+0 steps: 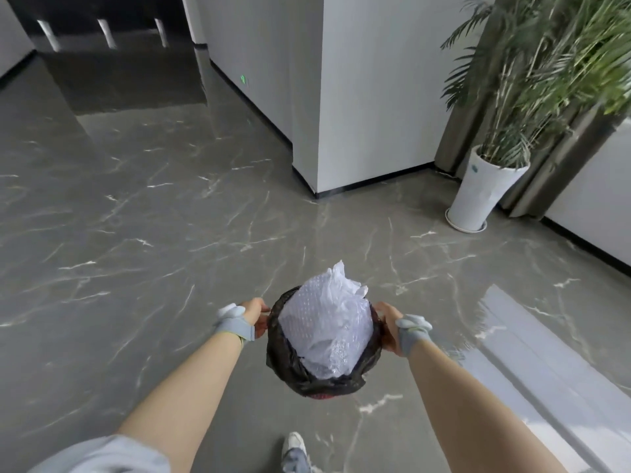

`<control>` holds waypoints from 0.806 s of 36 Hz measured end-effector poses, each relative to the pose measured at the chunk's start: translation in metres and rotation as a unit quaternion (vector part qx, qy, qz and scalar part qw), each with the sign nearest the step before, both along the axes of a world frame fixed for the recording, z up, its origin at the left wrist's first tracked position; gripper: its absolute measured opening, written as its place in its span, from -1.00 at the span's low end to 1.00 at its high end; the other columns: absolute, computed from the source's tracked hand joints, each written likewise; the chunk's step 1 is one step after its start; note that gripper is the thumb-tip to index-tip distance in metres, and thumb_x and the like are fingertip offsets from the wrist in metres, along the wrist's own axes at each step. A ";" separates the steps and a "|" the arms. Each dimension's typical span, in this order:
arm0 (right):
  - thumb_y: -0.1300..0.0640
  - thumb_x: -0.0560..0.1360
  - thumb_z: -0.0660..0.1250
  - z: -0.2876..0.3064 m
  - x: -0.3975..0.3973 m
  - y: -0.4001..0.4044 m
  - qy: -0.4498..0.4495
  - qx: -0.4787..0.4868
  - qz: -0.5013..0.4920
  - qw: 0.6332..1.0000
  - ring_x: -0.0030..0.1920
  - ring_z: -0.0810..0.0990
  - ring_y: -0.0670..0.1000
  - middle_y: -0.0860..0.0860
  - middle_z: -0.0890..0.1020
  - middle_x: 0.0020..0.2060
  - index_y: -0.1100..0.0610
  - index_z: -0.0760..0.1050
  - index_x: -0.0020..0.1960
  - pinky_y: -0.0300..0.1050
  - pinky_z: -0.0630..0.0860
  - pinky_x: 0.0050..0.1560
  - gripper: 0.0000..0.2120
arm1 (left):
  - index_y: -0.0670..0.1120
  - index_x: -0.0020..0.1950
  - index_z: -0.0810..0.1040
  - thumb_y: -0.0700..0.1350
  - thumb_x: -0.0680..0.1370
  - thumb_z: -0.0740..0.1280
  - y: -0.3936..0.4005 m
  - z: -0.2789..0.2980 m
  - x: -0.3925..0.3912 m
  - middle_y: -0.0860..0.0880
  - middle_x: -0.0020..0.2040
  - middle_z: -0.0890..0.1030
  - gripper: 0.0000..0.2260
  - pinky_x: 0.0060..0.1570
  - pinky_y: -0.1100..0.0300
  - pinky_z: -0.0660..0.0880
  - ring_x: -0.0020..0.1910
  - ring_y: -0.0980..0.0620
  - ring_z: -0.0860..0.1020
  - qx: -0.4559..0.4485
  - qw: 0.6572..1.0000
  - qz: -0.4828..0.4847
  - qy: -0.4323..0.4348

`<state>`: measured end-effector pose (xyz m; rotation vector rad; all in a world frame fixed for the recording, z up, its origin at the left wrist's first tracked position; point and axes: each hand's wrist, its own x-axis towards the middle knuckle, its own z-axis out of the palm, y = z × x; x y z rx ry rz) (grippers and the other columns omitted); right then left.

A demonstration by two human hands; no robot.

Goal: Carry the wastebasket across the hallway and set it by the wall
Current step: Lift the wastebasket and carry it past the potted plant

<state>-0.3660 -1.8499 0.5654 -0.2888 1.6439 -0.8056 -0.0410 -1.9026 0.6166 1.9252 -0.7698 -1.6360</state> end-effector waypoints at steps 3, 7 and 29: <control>-0.04 0.46 0.37 0.047 0.031 -0.040 -0.007 0.022 0.024 0.999 -0.29 0.62 0.07 0.01 0.66 -0.38 0.14 0.54 -0.21 -0.14 0.50 -0.23 -0.76 | -0.15 -0.26 0.40 -0.20 0.52 0.12 -0.058 0.002 0.006 -0.06 -0.66 0.42 -0.82 -0.48 0.30 0.22 -0.69 0.02 0.34 0.021 1.000 -0.010 0.003; -0.10 0.48 0.31 0.047 0.035 -0.106 0.018 0.022 0.030 0.999 -0.13 0.72 0.09 0.02 0.77 -0.21 0.17 0.65 -0.02 -0.14 0.56 -0.15 -0.66 | -0.12 -0.27 0.41 -0.17 0.53 0.13 -0.126 0.009 0.007 -0.02 -0.63 0.46 -0.81 -0.58 0.40 0.29 -0.70 0.06 0.39 0.020 0.999 -0.032 -0.011; -0.08 0.33 0.46 0.025 -0.030 -0.429 0.013 0.066 0.009 0.998 -0.28 0.67 0.08 0.09 0.73 -0.12 0.17 0.59 0.05 -0.19 0.60 -0.34 -0.59 | -0.08 -0.28 0.47 -0.04 0.53 0.22 -0.446 -0.006 -0.059 -0.05 -0.44 0.41 -0.79 -0.42 0.26 0.26 -0.49 0.02 0.31 0.059 0.997 -0.057 -0.011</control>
